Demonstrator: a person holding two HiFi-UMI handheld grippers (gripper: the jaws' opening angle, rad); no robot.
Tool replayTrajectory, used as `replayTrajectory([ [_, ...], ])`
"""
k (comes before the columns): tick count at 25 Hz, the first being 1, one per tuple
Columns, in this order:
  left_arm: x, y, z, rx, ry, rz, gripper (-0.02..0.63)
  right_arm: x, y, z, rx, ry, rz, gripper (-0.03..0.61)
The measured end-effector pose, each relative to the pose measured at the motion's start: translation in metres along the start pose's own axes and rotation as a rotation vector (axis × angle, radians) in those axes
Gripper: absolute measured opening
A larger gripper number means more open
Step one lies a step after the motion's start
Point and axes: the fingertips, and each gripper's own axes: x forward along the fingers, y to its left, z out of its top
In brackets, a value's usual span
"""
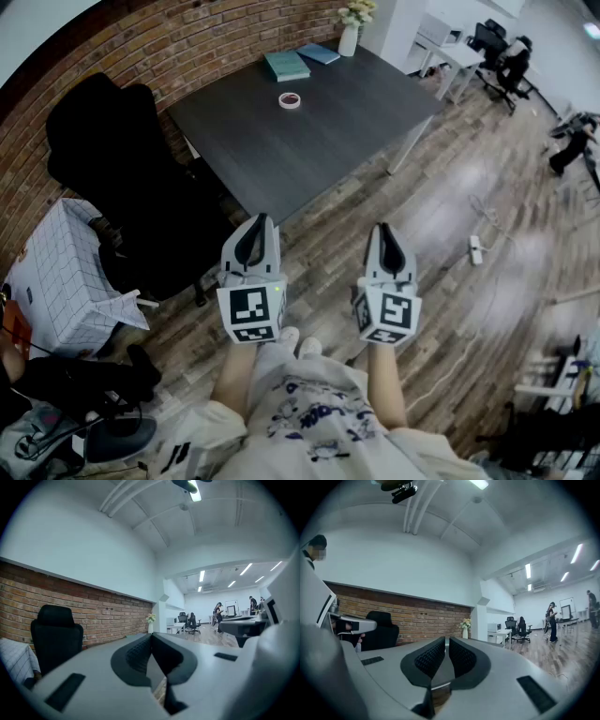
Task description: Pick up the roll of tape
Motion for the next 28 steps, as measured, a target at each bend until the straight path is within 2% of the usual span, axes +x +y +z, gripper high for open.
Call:
replayTrajectory([
  [23, 0.001, -0.011, -0.002, 0.003, 0.009, 0.04, 0.003, 0.001, -0.02, -0.003, 0.019, -0.005, 0.031, 0.029],
  [28, 0.003, -0.019, -0.008, -0.002, 0.015, 0.056, 0.003, 0.005, -0.026, -0.007, 0.008, 0.0, 0.065, 0.029],
])
